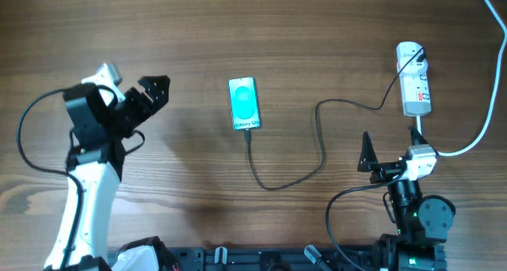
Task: Plug charger to phone and switch on socket
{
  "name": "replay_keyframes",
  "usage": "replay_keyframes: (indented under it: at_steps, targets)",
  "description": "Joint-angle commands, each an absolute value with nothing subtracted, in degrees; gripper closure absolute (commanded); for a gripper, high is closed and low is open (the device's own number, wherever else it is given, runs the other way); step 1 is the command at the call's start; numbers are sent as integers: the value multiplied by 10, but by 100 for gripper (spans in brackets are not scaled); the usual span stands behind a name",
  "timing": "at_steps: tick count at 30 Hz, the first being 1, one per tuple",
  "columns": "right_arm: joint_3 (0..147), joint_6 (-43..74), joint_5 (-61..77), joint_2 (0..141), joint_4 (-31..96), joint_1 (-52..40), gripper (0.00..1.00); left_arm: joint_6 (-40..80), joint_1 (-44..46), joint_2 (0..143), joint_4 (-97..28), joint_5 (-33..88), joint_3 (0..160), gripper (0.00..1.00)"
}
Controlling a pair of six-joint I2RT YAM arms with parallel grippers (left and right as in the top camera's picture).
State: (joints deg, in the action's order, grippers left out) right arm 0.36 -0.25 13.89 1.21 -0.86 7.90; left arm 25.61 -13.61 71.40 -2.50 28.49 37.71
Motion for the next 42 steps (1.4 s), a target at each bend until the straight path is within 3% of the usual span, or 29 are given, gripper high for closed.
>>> replay_keyframes:
  at_steps: [1,9,16,29,36,42]
  targets:
    - [3,1,134,4,-10,76,0,130,-135,688,51,246,289,0]
    - [3,1,134,4,-10,76,0,25,-135,619,274,246,89,0]
    - [3,1,134,4,-10,76,0,2,-135,555,287,246,5,0]
    - [3,2,134,4,-10,76,0,4,-125,447,83,223,3,0]
    - [3,2,134,4,-10,76,0,85,-108,358,-29,119,3,0]
    - [3,1,134,4,-10,76,0,81,-48,280,-40,64,3,0]
